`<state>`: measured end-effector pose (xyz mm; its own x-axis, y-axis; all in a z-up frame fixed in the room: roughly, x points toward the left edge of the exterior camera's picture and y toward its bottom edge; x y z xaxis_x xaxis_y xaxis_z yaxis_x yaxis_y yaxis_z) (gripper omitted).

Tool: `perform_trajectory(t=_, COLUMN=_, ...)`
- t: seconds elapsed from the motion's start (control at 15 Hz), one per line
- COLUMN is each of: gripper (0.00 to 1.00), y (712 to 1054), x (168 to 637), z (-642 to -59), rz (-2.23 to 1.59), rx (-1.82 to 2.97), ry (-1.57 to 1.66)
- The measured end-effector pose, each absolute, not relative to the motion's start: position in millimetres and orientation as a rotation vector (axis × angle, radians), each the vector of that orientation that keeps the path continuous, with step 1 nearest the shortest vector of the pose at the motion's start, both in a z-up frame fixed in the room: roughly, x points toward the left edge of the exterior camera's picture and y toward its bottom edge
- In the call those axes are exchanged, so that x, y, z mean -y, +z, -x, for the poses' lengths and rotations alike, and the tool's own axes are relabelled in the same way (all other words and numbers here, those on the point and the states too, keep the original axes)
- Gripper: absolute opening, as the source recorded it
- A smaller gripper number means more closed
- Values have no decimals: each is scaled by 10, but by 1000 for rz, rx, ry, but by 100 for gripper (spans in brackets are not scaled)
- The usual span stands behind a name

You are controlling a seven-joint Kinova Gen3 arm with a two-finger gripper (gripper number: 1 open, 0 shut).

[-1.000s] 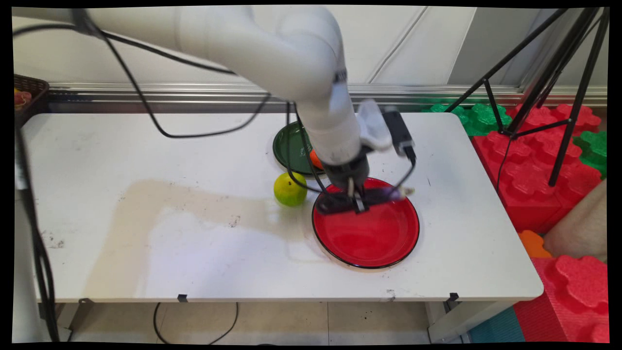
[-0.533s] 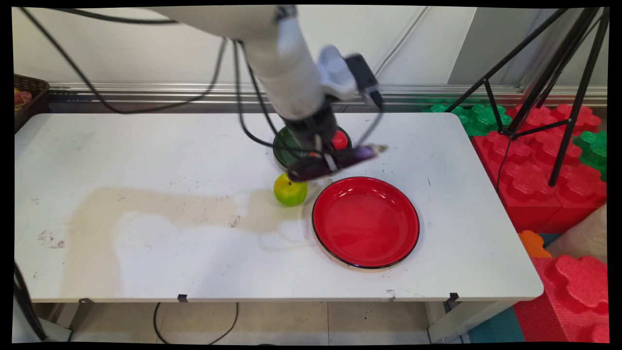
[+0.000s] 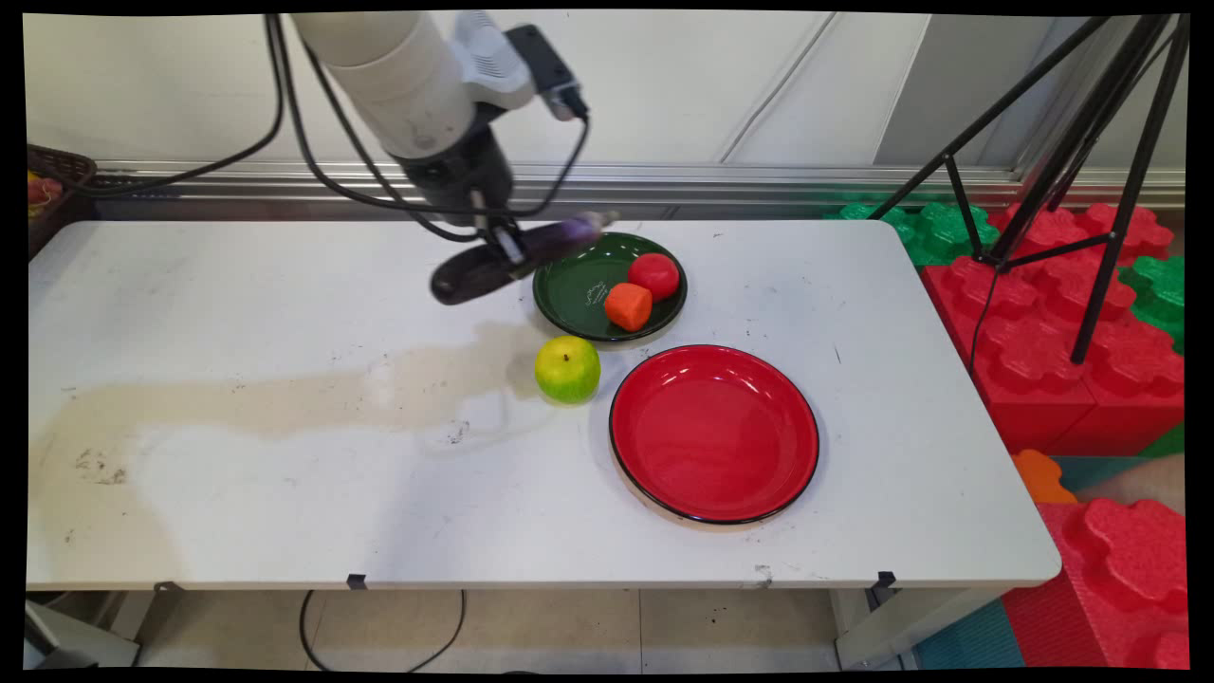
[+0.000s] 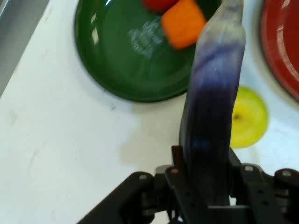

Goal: Place the picked object on the table

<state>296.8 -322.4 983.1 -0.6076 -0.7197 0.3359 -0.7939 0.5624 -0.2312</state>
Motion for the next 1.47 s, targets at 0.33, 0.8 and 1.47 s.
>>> perform_trajectory(t=0.33, gripper=0, y=9687, x=3358, z=-3380, rz=-1453, rx=2557, ry=569)
perform_trajectory(t=0.8, gripper=0, y=9300, x=3681, z=-3792, rz=-1668, rx=2528, ry=575)
perform_trajectory(t=1.47, gripper=0, y=8706, x=4115, z=-4210, rz=-1865, rx=2504, ry=521)
